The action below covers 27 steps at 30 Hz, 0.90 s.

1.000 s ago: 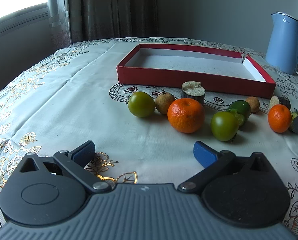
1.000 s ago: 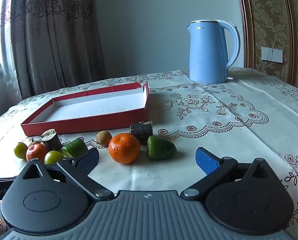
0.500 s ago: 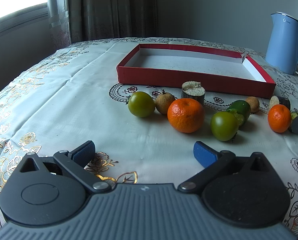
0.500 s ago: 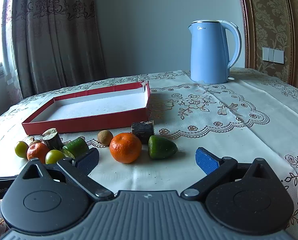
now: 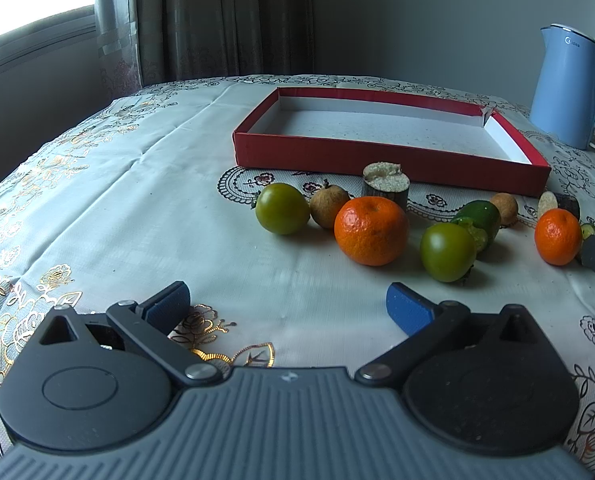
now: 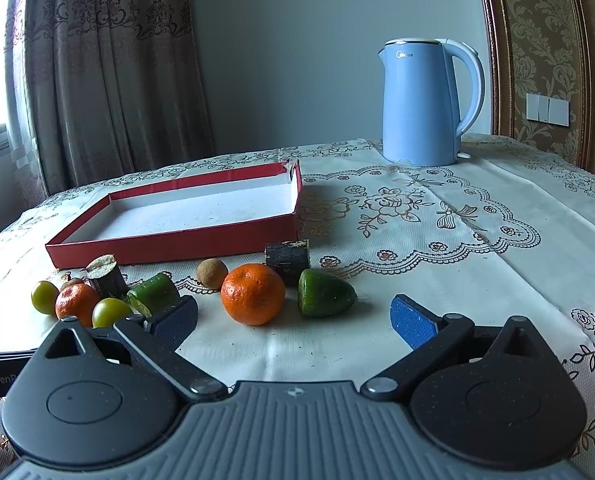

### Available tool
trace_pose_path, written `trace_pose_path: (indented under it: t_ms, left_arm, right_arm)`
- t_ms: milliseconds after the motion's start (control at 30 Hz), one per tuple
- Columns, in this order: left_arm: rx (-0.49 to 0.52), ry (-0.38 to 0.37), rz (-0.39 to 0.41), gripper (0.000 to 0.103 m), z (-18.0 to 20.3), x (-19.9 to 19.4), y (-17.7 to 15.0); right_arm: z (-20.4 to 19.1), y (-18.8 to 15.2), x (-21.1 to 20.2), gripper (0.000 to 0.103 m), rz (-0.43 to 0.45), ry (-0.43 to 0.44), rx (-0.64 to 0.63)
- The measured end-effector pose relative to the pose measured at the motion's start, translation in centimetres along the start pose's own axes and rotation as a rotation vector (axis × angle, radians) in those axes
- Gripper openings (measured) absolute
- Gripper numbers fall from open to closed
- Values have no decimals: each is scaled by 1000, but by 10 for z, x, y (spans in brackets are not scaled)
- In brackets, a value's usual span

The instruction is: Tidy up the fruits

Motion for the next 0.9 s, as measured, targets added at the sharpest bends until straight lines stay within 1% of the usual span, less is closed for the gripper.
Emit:
trace_pose_path:
  t_ms: [333, 500, 567, 667, 733, 867, 900]
  left_arm:
    - [0, 0, 0, 103, 0, 0, 0]
    - [0, 0, 0, 103, 0, 0, 0]
    - [-1, 0, 0, 103, 0, 0, 0]
    - [0, 0, 0, 103, 0, 0, 0]
    - [-1, 0, 0, 103, 0, 0, 0]
    - [0, 0, -1, 103, 0, 0, 0]
    - [-1, 0, -1, 103, 0, 0, 0]
  right_arm:
    - [1, -1, 1, 103, -6, 6, -1]
    - [3, 1, 2, 103, -17, 70, 0]
    - [3, 3, 3, 103, -13, 80, -43]
    - [6, 7, 0, 103, 30, 76, -112]
    - [9, 10, -2, 103, 56, 96, -142]
    - [11, 16, 1, 102, 42, 143, -181]
    - [11, 17, 3, 102, 38, 141, -193]
Point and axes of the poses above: each gripper's, at about its wrist camera, not at the fingertips, and x roughly the way its jaws point, z to its right, y to its top, the point moved 5 cm from there along x, roughly the way its jaws point, and after that the axes turned 5 degrees about -y, right-handed, at the moved point
